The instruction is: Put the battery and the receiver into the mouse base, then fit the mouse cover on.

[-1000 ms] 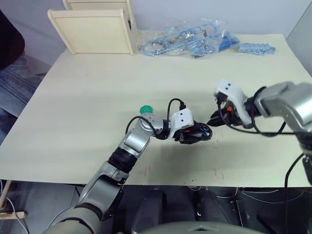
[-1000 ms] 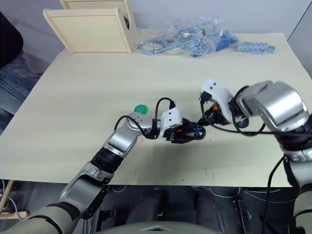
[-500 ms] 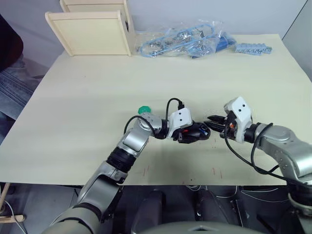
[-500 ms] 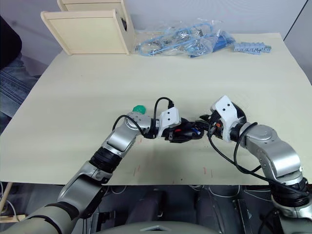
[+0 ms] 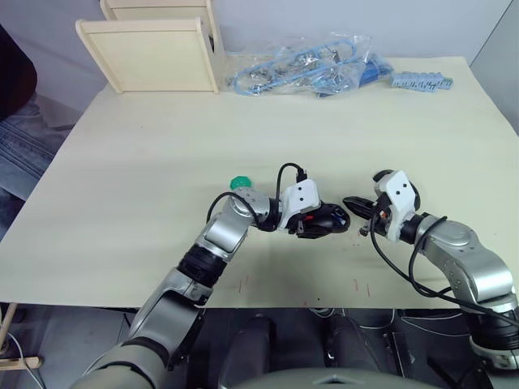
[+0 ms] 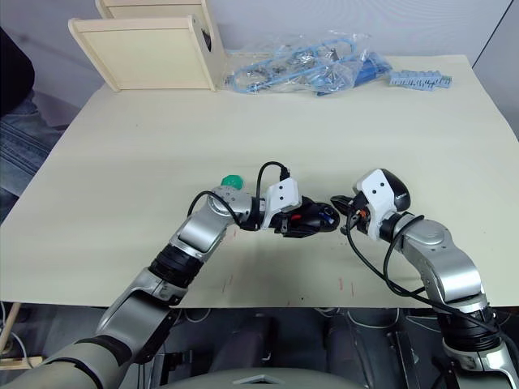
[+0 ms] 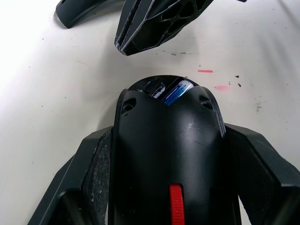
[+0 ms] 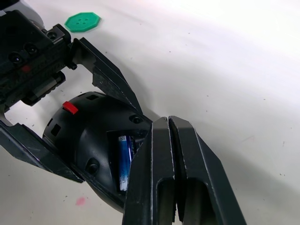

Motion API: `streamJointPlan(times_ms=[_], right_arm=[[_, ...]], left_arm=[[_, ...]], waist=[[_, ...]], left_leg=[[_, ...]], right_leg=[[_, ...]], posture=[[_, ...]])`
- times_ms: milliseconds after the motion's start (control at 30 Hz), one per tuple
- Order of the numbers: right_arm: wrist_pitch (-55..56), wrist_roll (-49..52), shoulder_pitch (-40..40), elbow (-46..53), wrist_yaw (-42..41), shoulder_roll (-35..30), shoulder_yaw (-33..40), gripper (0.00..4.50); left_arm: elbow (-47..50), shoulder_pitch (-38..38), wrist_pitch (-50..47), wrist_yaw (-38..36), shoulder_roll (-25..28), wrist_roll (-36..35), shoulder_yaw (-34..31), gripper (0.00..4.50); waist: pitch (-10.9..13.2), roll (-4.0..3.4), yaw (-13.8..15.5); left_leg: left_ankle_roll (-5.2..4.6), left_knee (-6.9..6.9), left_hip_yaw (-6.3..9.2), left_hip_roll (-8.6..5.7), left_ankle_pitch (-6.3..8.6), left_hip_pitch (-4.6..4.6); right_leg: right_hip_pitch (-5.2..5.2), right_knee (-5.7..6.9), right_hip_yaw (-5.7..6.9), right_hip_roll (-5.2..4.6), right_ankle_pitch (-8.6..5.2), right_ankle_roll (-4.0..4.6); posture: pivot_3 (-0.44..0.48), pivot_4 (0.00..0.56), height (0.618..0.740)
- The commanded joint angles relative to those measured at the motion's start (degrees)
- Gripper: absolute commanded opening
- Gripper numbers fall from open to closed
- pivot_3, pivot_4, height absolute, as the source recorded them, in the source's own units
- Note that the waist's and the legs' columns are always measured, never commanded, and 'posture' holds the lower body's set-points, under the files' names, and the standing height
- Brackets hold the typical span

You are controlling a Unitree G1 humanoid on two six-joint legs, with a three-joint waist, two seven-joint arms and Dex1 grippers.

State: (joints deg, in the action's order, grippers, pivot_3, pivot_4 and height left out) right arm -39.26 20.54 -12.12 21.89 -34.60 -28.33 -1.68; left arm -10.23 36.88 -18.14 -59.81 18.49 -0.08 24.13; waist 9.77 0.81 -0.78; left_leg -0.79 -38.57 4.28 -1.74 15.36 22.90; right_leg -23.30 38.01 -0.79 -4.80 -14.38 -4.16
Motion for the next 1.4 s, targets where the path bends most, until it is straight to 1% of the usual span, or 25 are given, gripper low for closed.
streamJointPlan(times_ms=[33,567,1033,1133,1333,1400], right_arm=[[1.35,0.45,0.17,1.35,-0.31,0.21,-0.20,0.03],[1.79,0.21,1.26,1.01,-0.33,0.35,-1.54,0.03],[2.02,-3.63,1.79,-2.39,0.12,-0.31,-5.30,0.03],[0.83,-4.94,2.54,-3.43,-0.23,-1.45,-6.97,0.03],[0.12,-3.89,2.60,-4.63,1.03,-0.03,-5.77,0.03],[0.71,-2.57,2.66,-4.17,1.19,0.81,-3.92,0.03]], left_arm=[[0.48,-0.47,-0.30,0.22,0.24,0.68,0.74,2.99],[1.10,-0.71,-1.05,0.06,0.46,0.66,1.01,2.99],[1.21,-0.54,-1.33,0.03,0.52,0.66,0.97,2.99],[1.11,-0.42,-1.41,0.03,0.58,0.69,0.92,2.99],[1.24,-0.62,-1.42,0.08,0.74,0.80,1.01,2.99],[1.01,-0.65,-1.18,0.15,0.75,0.87,1.01,2.99]], waist=[[0.00,0.00,0.00],[0.00,0.00,-0.02],[-0.01,0.00,-0.02],[-0.04,-0.01,-0.03],[-0.13,0.03,-0.02],[-0.16,0.03,-0.03]], left_leg=[[0.00,0.00,0.00,0.00,0.00,0.00],[0.00,0.00,0.00,0.00,0.00,-0.01],[0.00,0.00,0.00,0.00,0.00,-0.10],[0.00,0.00,0.02,0.01,0.00,-0.15],[0.00,0.00,0.03,0.01,0.01,-0.18],[-0.01,0.00,0.03,0.02,0.01,-0.19]], right_leg=[[0.00,0.00,0.00,0.00,0.00,0.00],[0.00,0.01,-0.01,0.00,0.00,0.00],[0.10,-0.02,0.00,0.01,0.00,0.00],[0.14,-0.02,0.01,0.02,0.00,0.00],[0.17,-0.04,0.02,0.03,-0.01,0.00],[0.18,-0.03,0.02,0.03,-0.01,0.00]], posture=[[0.000,0.150,0.740],[0.000,0.150,0.740],[0.000,0.150,0.740],[0.000,0.150,0.740],[0.000,0.150,0.740],[0.000,0.150,0.740]])
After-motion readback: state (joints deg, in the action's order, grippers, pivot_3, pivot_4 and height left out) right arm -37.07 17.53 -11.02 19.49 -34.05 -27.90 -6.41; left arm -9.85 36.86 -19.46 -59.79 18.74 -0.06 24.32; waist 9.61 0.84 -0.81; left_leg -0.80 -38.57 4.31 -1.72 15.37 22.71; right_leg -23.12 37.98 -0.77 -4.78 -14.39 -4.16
